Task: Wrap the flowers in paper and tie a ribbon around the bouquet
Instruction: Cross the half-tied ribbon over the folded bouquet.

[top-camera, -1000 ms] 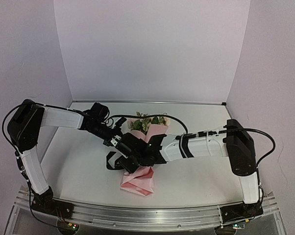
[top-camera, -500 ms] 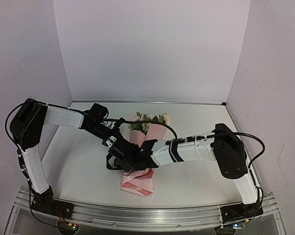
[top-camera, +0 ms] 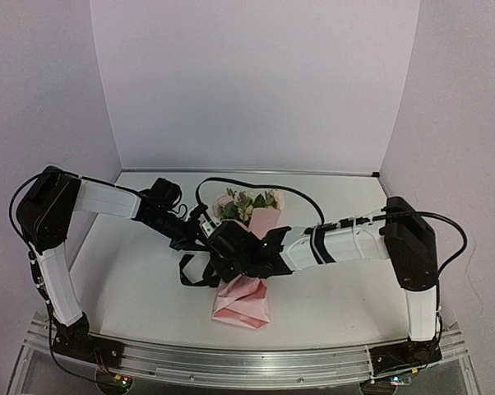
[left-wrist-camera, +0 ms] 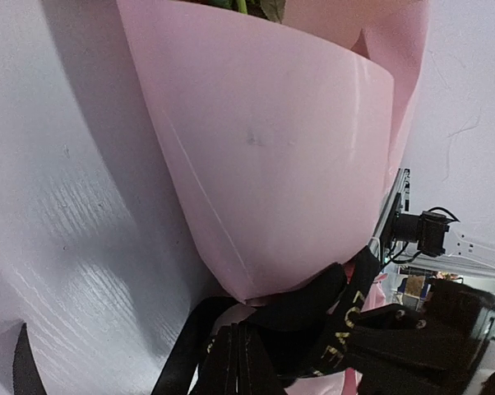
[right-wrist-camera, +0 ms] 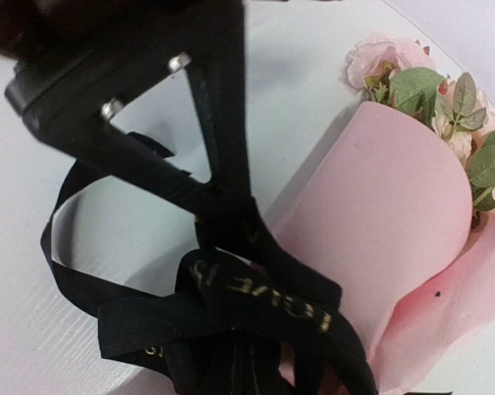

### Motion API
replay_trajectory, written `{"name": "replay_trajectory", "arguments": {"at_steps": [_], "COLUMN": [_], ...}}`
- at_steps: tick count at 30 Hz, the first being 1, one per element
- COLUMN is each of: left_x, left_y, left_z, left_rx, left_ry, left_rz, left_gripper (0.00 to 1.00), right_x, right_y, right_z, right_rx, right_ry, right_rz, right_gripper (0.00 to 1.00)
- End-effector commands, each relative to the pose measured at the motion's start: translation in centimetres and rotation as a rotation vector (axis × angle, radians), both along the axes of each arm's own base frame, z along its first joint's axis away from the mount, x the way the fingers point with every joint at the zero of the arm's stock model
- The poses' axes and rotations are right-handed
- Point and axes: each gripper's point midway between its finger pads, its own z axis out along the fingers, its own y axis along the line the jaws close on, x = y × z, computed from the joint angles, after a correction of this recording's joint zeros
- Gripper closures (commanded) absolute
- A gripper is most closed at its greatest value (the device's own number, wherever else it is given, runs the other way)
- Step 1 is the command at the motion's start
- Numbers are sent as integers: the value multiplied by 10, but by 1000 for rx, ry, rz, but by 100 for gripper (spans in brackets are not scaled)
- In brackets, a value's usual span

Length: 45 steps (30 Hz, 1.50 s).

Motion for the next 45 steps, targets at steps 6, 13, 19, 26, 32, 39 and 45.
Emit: {"name": "replay_trajectory", "arguments": {"at_steps": [6,13,19,26,32,39,45], "left_x": [19,23,13,-13,-23,-33,-38], "left_y": [3,7,3,-10,-26,-41,-56], "left_z": [27,33,35,23,31,42,41], "left_rx": [-17,-23,-38,36,46,34,20], "left_ry": [-116,-151,-144,-128,-150,-165,-141], "left_rz": [82,137,127,60,6,-46,-95], "left_gripper": [100,100,100,100,100,100,100], "right_x": [-2,-3,0,10,17,20,19], "right_y": [-5,-20,-33,-41,-46,-54,-58], "right_z": [43,46,40,32,27,35,48], "right_rx": [267,340,371,448,500,550,568], "right_ry": [137,193,221,263,303,322,328], "right_rz": [-52,-81,-131,-208,-262,-307,-311], "right_gripper": [100,100,100,100,100,95,86]}}
